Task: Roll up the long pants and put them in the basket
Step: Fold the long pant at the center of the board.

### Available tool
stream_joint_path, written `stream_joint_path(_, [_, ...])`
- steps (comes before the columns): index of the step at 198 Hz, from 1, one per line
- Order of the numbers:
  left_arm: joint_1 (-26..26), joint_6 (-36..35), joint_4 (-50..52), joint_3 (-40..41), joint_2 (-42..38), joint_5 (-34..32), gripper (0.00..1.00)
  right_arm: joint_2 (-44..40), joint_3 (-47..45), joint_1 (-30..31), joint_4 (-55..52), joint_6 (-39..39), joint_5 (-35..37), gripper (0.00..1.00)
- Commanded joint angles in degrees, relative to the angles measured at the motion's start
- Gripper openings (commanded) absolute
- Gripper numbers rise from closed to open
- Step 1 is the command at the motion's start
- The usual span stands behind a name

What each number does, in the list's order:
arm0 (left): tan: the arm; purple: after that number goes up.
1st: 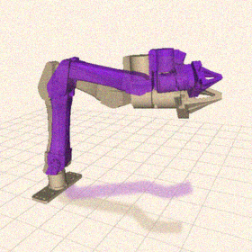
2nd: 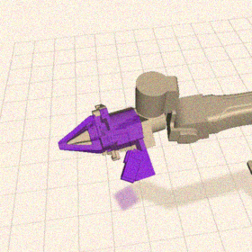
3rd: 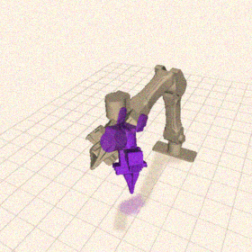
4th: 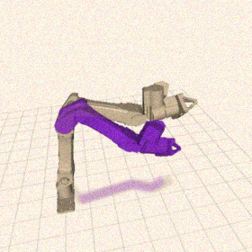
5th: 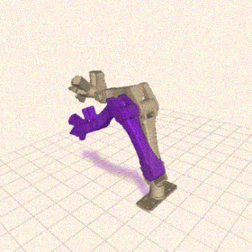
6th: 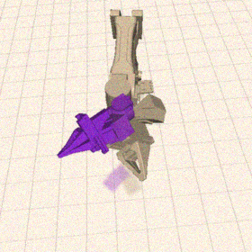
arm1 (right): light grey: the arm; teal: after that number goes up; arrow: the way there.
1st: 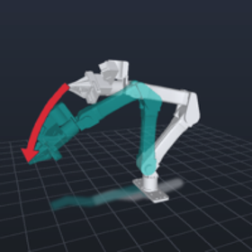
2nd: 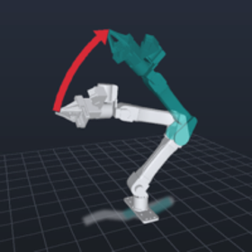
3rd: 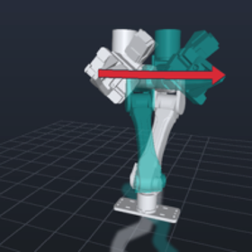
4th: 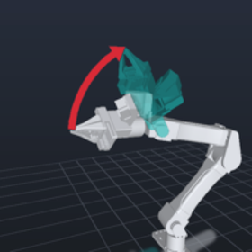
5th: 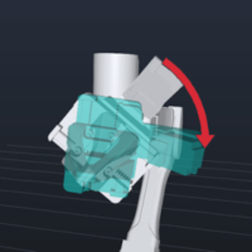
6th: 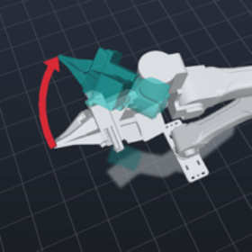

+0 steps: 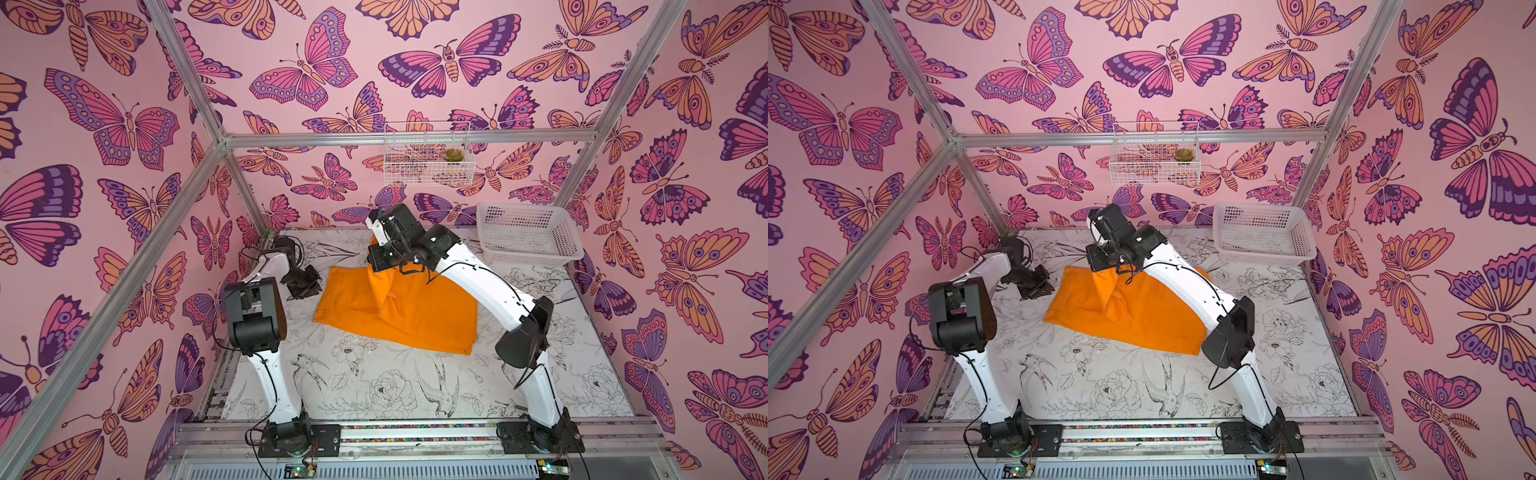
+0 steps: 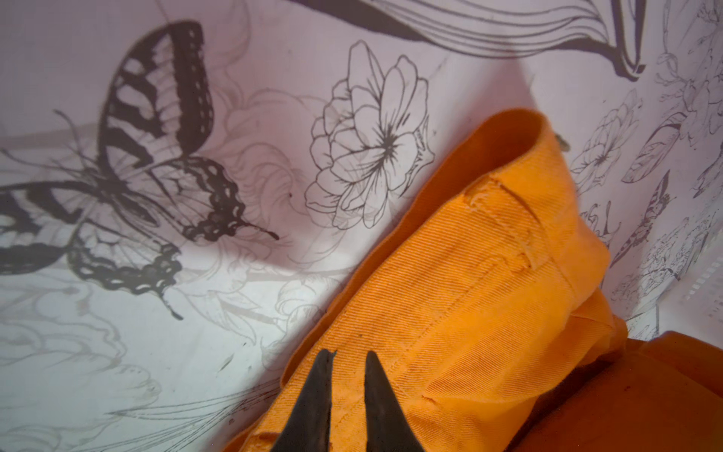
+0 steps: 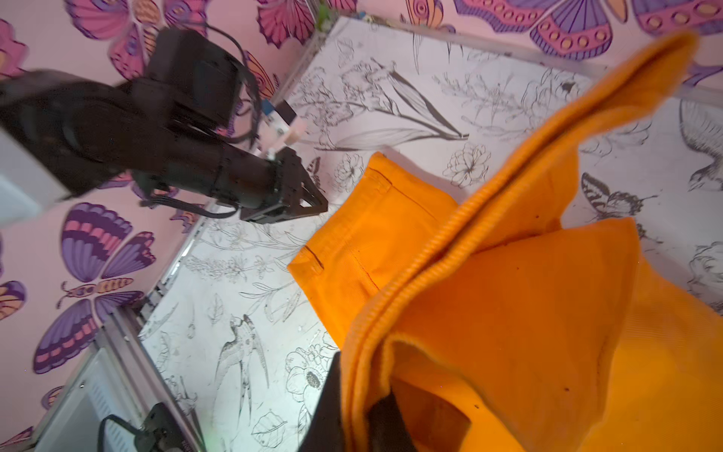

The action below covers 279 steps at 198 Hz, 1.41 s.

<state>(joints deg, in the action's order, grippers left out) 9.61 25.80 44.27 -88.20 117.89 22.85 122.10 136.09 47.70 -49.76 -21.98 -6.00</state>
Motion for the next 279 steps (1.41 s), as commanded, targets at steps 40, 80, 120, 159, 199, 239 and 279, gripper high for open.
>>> stream_joint_path(40, [0.77,-0.58,0.11,-1.00,0.96,-0.24,0.19,2.91,1.60,0.15,2.09,-0.46,-6.74,0.00])
stream_joint_path(80, [1.03,-1.27,0.05,-0.57,0.85,-0.05,0.19,10.10,7.17,0.44,4.11,-3.80,-11.84,0.00])
stream_joint_path(120, [1.29,-1.55,0.11,-0.57,1.46,-0.04,0.19,12.46,8.49,0.90,7.65,-6.06,-16.10,0.00])
stream_joint_path(159, [1.62,-1.45,0.08,-1.01,1.95,0.12,0.19,13.69,8.49,1.00,8.89,-6.12,-16.21,0.00])
stream_joint_path(199, [1.99,-1.63,0.10,-0.92,1.17,0.11,0.19,15.12,8.61,1.25,10.98,-8.34,-19.66,0.00])
stream_joint_path(239, [2.35,-1.46,0.11,-0.83,0.89,0.22,0.19,14.11,7.35,1.25,11.68,-8.33,-19.41,0.00])
stream_joint_path(279, [2.35,-1.24,0.09,-0.41,0.00,0.59,0.19,18.06,7.54,1.33,16.48,-11.63,-21.77,0.00])
